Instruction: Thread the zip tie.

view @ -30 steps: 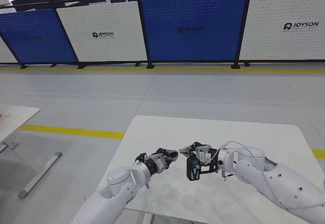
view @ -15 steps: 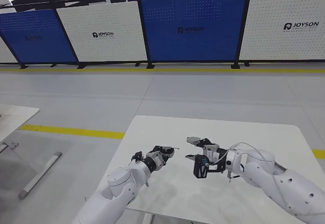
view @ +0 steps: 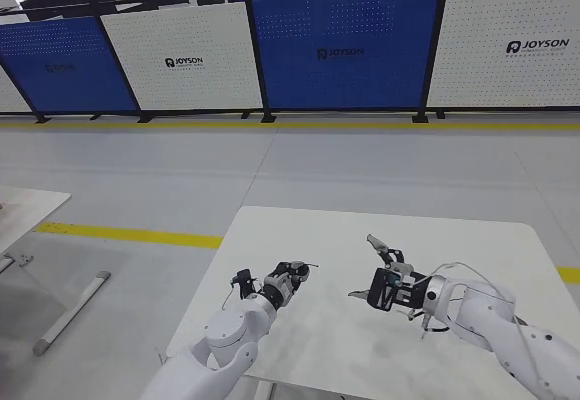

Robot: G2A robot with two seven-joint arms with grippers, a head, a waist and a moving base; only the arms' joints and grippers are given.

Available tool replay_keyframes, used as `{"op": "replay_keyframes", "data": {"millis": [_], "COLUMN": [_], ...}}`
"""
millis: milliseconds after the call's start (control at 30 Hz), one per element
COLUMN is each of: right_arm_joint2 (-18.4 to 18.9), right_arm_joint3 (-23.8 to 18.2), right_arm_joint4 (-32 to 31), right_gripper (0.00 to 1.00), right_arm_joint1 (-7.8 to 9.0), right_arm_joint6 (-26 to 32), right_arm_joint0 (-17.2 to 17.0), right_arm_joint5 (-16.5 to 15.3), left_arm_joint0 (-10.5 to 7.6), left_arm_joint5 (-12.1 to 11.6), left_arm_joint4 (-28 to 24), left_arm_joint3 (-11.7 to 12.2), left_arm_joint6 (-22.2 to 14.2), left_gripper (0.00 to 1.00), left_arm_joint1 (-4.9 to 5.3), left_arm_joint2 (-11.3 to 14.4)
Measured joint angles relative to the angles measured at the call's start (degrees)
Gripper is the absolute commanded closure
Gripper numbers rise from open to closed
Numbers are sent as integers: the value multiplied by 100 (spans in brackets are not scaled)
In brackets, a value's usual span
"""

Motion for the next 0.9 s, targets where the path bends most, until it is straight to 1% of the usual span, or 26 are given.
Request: {"op": "replay_keyframes", "data": {"millis": [200,233,300,333,400,500,567,633,700,733,800,833,900], "right_arm_joint2": [0,0,12,35,-13,-359,-724,-1138,-1421,-1429,-1332,-1307,-1282], "right_arm_joint3": [0,0,9,34,44,56,33,-31,-143,-240,-407,-514,-590], "right_arm_joint4": [2,2,25,163,593,1579,2404,3278,3990,4487,5393,6171,7386], "right_gripper": [0,0,0,0,0,0,0,0,0,0,0,0,0], "right_arm_joint1": [0,0,-1,-2,4,67,139,224,293,334,374,381,376], "right_arm_joint6": [0,0,11,47,92,68,110,70,149,343,797,1198,1934], "right_arm_joint0": [0,0,-18,-74,-112,51,272,560,709,728,761,818,931], "right_arm_joint5": [0,0,3,3,1,0,0,0,0,0,0,0,0], "left_arm_joint0": [0,6,41,59,67,70,106,194,279,335,411,459,528], "left_arm_joint5": [-6,-67,-283,-430,-608,-805,-907,-1030,-1154,-1247,-1385,-1429,-1444], "left_arm_joint4": [21,145,425,574,753,1031,1247,1477,1718,1886,2043,2068,2050], "left_arm_joint3": [9,38,83,110,154,221,263,291,299,311,321,304,259], "left_arm_joint6": [-7,-6,66,116,160,138,60,-21,-75,-142,-284,-427,-615], "left_gripper": [100,100,100,100,100,100,100,100,100,100,100,100,100], "left_arm_joint1": [0,-4,-22,-35,-52,-66,-66,-57,-48,-41,-32,-25,-12], "left_arm_joint2": [9,42,112,149,174,182,179,151,135,127,105,82,16]}}
